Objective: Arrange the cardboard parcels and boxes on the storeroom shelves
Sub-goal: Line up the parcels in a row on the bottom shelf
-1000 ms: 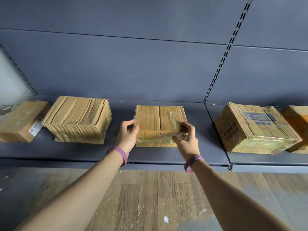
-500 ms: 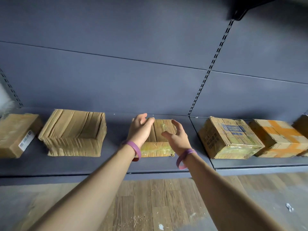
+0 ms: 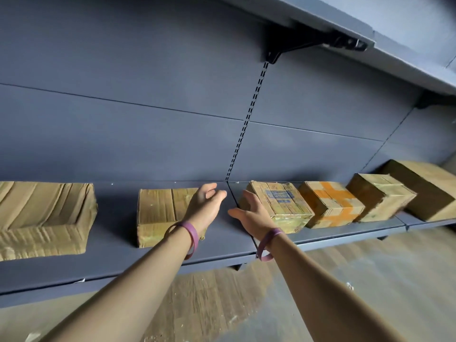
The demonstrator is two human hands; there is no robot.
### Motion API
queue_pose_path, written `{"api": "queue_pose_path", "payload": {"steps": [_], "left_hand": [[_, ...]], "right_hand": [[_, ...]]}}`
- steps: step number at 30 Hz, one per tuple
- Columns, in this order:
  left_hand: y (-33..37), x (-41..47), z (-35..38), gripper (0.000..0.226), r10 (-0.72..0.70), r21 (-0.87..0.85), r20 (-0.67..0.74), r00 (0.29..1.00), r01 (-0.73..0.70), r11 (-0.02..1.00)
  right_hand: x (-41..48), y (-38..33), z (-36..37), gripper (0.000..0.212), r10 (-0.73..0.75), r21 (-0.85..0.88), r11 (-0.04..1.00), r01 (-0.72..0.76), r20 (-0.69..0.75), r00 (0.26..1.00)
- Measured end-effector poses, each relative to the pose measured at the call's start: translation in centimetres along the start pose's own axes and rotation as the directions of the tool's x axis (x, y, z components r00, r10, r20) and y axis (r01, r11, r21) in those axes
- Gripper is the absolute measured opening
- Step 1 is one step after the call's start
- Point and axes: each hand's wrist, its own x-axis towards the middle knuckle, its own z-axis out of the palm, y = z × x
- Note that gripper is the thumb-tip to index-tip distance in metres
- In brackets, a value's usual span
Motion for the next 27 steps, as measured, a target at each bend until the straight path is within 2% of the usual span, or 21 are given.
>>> {"api": "queue_pose_path", "payload": {"steps": [7,10,16,21,27], "left_hand": [[-0.2,0.5,10.9,0.043,0.008,0.090,-0.028,1.000,-0.005,0.996],[-0.1,1.1,15.6,0.045,-0.007,0.109,-0.049,0.999,0.012,0.994],[0.1,2.1,22.9,0.042,0.010,0.162,-0.207,0.978,0.025,0.986],[0.1,2.0,26.5,0.043,-0.006,0.197,-0.311,0.950,0.071,0.978],[0.7,2.4,28.3,0.048,-0.031,0.289,-0.293,0.955,0.120,0.950]], "right_hand": [[3.1,5.3,-6.4,0.070,-0.088,0.032,0.996,0.086,0.086,0.992],[5.1,8.3,-10.5,0.069,-0.090,0.086,0.993,0.080,0.121,0.989],[9.8,14.0,-17.2,0.066,-0.188,0.053,0.982,0.182,0.198,0.962],[13.1,17.7,-20.1,0.062,-0.234,0.066,0.972,0.225,0.246,0.940],[14.4,18.9,-21.2,0.064,-0.212,0.066,0.977,0.202,0.277,0.937]]}}
